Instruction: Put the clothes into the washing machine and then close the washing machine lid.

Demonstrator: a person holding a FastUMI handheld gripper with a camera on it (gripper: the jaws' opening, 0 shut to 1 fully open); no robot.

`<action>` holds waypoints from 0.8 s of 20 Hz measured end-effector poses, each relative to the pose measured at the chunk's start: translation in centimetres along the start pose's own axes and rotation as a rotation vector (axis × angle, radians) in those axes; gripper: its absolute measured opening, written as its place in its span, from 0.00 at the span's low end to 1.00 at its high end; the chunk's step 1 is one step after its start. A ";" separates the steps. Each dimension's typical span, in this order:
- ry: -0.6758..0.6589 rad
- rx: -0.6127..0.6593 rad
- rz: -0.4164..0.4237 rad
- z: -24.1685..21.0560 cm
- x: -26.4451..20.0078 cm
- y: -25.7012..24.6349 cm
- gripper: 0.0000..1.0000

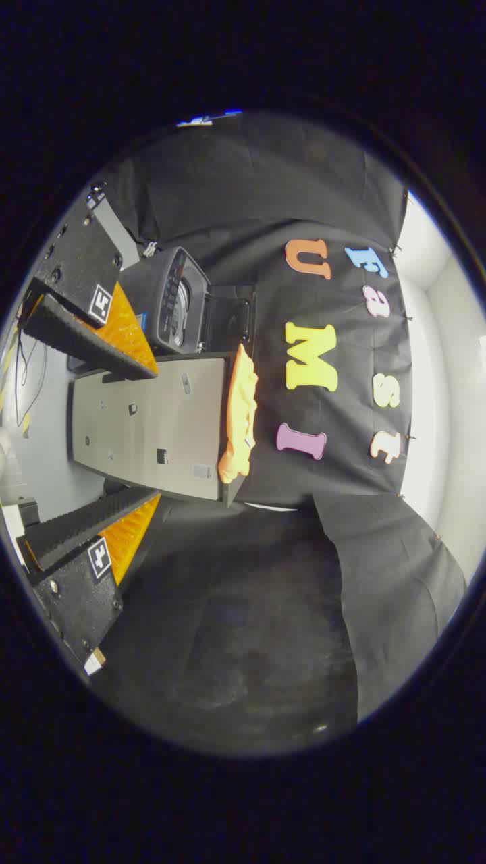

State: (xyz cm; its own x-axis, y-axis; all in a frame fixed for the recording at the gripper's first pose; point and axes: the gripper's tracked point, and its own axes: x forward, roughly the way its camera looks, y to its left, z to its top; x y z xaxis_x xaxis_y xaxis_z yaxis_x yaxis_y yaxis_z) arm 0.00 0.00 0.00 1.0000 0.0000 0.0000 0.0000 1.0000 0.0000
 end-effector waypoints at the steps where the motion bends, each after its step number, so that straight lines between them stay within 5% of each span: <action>1: 0.000 -0.002 -0.001 0.0 0.1 0.0 0.99; 16: 0.003 0.000 -0.021 1.0 1.4 0.5 0.99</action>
State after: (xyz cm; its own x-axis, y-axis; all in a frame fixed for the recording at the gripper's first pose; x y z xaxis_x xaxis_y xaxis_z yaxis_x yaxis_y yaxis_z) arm 1.43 0.53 1.03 0.9998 -0.0214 -0.0034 0.0214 0.9998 0.0000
